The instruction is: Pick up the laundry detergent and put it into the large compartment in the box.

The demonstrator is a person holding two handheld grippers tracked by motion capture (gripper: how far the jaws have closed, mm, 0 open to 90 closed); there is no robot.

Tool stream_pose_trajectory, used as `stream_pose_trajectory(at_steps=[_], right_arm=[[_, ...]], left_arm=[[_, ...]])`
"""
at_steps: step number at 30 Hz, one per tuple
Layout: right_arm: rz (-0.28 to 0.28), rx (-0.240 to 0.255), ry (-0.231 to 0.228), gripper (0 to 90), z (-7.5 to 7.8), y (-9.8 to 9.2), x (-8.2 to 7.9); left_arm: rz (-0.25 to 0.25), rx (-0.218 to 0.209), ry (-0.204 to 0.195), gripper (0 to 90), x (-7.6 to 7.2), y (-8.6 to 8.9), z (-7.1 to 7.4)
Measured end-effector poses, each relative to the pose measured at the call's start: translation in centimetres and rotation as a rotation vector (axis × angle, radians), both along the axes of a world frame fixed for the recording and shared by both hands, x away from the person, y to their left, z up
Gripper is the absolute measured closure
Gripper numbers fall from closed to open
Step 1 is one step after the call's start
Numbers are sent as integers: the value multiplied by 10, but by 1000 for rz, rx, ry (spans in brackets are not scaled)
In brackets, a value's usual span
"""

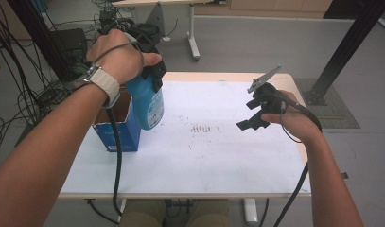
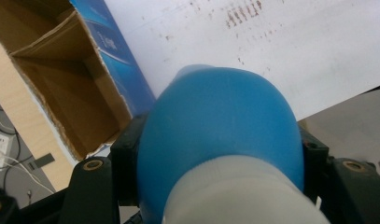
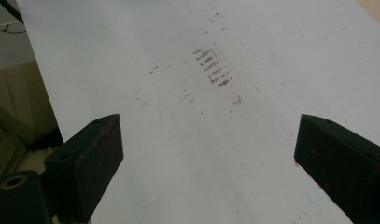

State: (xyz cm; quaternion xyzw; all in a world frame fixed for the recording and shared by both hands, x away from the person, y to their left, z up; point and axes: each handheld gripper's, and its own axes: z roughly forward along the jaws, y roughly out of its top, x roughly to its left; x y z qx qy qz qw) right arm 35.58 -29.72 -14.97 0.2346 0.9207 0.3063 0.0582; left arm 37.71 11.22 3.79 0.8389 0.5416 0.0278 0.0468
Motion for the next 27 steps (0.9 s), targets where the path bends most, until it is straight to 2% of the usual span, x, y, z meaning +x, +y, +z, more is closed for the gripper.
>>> stream_pose_trajectory(at_steps=[7,13,27], right_arm=[[8,9,-4,79,1,2,7],[13,15,-12,79,5,3,12],[31,19,-27,79,14,7,22]], left_arm=[[61,1,-14,378,4,8,15],[93,-7,-8,378,9,23,28],[179,-24,-5,377,15,48,40]])
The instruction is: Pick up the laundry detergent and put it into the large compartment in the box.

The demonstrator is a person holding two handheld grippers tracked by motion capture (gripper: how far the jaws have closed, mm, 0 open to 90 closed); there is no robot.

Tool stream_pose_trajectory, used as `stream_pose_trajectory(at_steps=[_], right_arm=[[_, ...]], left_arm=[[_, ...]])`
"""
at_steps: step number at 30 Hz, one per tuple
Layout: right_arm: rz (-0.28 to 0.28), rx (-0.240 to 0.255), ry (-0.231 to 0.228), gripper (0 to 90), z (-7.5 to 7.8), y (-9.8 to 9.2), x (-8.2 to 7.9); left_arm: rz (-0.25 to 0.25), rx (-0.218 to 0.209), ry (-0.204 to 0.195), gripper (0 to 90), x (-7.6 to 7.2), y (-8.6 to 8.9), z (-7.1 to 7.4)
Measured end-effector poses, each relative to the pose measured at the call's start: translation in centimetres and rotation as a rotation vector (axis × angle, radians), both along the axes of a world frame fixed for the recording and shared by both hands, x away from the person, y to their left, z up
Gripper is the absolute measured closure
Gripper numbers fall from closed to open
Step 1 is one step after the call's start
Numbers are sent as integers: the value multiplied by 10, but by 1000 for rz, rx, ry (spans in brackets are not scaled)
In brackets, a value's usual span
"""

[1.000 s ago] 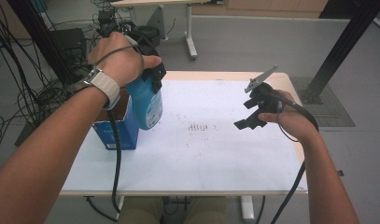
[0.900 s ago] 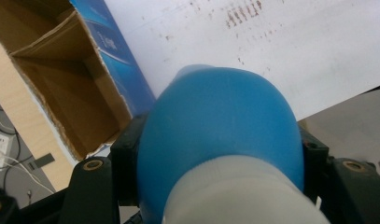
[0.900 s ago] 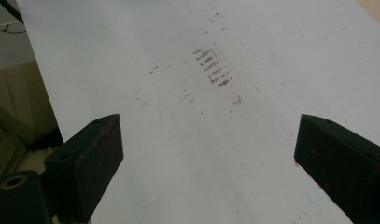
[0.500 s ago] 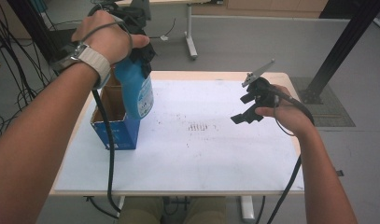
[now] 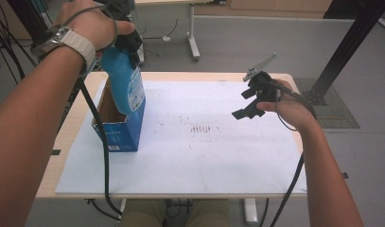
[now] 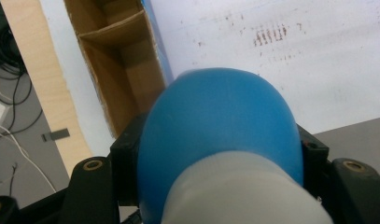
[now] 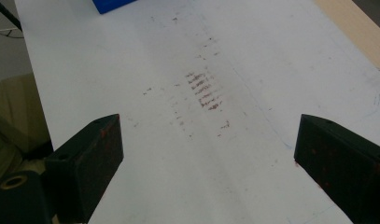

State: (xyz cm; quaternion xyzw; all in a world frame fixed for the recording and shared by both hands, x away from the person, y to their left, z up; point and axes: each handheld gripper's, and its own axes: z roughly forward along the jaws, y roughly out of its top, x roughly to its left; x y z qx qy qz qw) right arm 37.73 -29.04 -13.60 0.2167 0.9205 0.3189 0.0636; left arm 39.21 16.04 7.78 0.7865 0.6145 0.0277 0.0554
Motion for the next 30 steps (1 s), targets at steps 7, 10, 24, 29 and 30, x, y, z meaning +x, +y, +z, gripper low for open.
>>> stream_pose_trajectory(at_steps=[7,10,24,29,30], right_arm=[[0,1,-4,79,4,-1,2],[0,0,-5,79,4,-1,2],[6,5,-3,79,1,-1,5],[1,3,-4,79,-1,-2,7],[-1,4,-4,78,-1,-2,6]], left_arm=[[21,6,3,377,1,4,5],[35,2,1,377,1,6,6],[104,5,-3,377,8,22,8],[129,17,-1,377,12,25,4],[129,20,-2,377,12,25,3]])
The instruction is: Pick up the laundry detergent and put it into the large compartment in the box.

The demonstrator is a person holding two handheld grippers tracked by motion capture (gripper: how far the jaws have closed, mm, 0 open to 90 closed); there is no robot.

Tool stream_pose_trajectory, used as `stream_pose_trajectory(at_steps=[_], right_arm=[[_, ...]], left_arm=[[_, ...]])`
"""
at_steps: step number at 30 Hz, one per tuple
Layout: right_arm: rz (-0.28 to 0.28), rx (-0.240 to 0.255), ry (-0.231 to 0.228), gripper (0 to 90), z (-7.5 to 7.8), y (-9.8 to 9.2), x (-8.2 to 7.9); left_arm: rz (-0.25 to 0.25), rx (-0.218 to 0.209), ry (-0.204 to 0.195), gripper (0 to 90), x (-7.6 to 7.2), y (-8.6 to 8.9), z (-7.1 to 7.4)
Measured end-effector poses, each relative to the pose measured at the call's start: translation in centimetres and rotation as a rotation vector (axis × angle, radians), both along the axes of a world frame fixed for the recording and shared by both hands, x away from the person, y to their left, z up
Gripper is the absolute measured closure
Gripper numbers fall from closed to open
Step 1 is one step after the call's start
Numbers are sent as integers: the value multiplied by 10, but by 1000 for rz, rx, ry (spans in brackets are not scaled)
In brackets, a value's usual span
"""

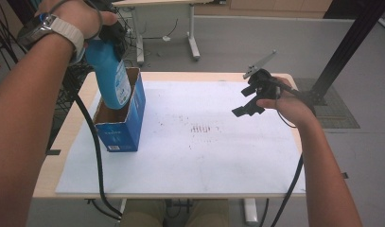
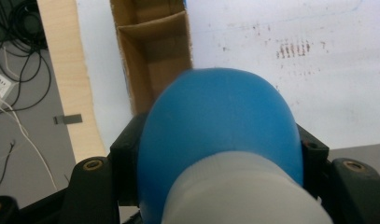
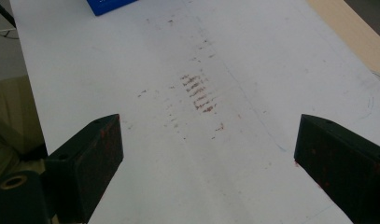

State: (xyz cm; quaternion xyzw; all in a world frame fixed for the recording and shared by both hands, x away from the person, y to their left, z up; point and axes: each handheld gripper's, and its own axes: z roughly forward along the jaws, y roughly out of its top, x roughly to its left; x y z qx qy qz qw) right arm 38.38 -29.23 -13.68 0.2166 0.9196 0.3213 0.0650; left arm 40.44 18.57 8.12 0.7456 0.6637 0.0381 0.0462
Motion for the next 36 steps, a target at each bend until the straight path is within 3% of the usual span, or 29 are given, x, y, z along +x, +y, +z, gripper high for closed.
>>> stream_pose_trajectory(at_steps=[15,32,36], right_arm=[[-7,-3,2,79,-1,-3,0],[-15,-6,11,79,-2,-3,5],[-15,-7,13,79,-4,-3,6]], left_arm=[[26,-20,-4,377,8,15,-6],[52,-12,10,377,16,27,-11],[56,-12,-13,377,14,29,-12]])
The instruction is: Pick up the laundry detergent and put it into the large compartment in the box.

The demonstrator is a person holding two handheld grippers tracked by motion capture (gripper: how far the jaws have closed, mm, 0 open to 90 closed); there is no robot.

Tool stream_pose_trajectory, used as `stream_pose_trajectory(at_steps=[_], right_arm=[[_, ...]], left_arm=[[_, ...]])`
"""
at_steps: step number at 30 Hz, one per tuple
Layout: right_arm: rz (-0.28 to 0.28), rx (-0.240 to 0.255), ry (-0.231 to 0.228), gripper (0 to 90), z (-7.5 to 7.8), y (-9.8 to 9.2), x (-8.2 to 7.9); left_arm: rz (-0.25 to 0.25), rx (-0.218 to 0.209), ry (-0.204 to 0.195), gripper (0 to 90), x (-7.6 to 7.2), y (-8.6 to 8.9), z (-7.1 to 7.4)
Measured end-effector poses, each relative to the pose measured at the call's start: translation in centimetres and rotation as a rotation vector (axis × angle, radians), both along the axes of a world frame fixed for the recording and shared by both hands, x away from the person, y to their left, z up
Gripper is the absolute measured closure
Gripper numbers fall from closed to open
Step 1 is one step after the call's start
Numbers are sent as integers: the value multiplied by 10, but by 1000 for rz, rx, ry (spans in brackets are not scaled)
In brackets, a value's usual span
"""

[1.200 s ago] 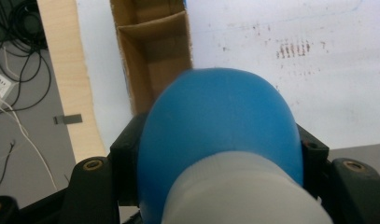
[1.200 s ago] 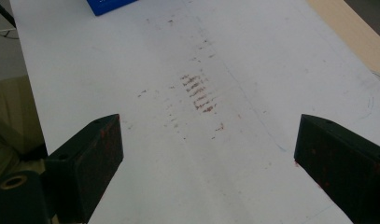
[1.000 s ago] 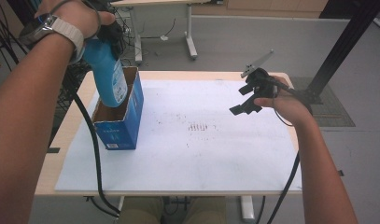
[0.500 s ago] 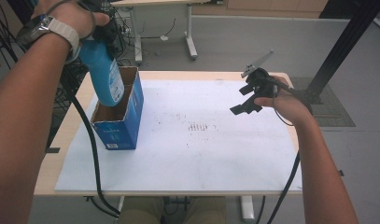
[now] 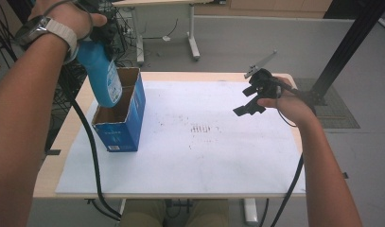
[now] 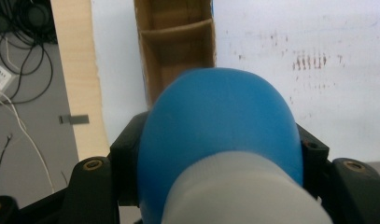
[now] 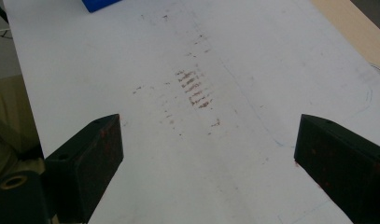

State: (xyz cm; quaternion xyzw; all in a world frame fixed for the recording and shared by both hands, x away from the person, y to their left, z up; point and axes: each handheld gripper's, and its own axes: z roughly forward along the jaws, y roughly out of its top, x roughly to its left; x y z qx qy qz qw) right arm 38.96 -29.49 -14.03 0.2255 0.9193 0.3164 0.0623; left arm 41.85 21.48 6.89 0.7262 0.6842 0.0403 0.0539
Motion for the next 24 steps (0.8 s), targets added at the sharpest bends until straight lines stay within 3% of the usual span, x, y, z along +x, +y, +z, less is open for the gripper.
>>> stream_pose_trajectory(at_steps=[24], right_arm=[[-10,-10,10,79,-3,1,4]], left_arm=[[15,-12,18,376,13,15,-25]])
